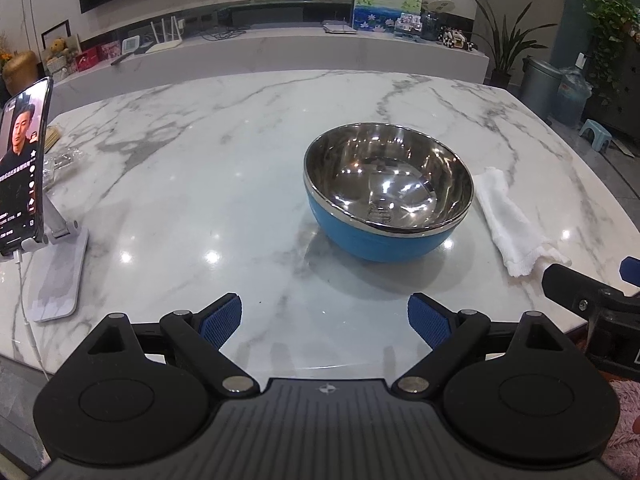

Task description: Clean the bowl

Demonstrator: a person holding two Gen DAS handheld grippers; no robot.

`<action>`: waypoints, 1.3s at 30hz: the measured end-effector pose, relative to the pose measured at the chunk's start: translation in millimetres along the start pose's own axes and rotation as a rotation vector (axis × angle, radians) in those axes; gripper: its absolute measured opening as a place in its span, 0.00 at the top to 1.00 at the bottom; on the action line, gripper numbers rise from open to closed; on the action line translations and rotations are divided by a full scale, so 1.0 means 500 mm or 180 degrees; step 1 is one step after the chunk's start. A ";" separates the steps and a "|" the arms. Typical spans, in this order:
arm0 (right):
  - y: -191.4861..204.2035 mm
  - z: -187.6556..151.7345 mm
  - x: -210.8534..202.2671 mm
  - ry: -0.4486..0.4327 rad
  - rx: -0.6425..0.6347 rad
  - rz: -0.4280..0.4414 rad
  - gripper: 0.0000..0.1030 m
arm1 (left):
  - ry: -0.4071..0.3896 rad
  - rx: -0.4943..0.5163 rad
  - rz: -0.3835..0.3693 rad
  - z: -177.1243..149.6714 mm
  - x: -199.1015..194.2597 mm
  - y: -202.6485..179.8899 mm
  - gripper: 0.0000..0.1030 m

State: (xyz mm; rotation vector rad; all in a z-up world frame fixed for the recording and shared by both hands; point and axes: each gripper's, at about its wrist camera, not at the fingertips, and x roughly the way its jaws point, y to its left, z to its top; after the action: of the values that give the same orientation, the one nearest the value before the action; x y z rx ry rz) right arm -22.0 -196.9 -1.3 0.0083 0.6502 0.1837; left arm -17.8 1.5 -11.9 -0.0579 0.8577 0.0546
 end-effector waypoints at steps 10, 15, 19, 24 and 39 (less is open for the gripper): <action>-0.011 0.001 -0.009 -0.0086 0.0035 -0.0102 0.01 | 0.0026 0.0182 -0.0126 0.009 0.016 -0.034 0.12; -0.029 -0.003 -0.016 -0.0084 0.0124 -0.0192 0.01 | 0.0051 0.0268 -0.0182 0.012 0.024 -0.055 0.12; -0.044 -0.007 -0.021 -0.0071 0.0204 -0.0254 0.01 | 0.0065 0.0319 -0.0218 0.011 0.027 -0.064 0.12; -0.050 -0.010 -0.023 -0.0056 0.0248 -0.0273 0.01 | 0.0072 0.0327 -0.0241 0.012 0.027 -0.066 0.12; -0.042 -0.010 -0.022 -0.0063 0.0201 -0.0230 0.01 | 0.0081 0.0310 -0.0220 0.013 0.026 -0.064 0.12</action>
State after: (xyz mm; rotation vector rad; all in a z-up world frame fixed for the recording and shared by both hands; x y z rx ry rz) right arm -29.9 -219.9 -0.2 0.0473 0.6353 0.0931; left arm -2.1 -29.4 -16.6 0.0033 0.8822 -0.0530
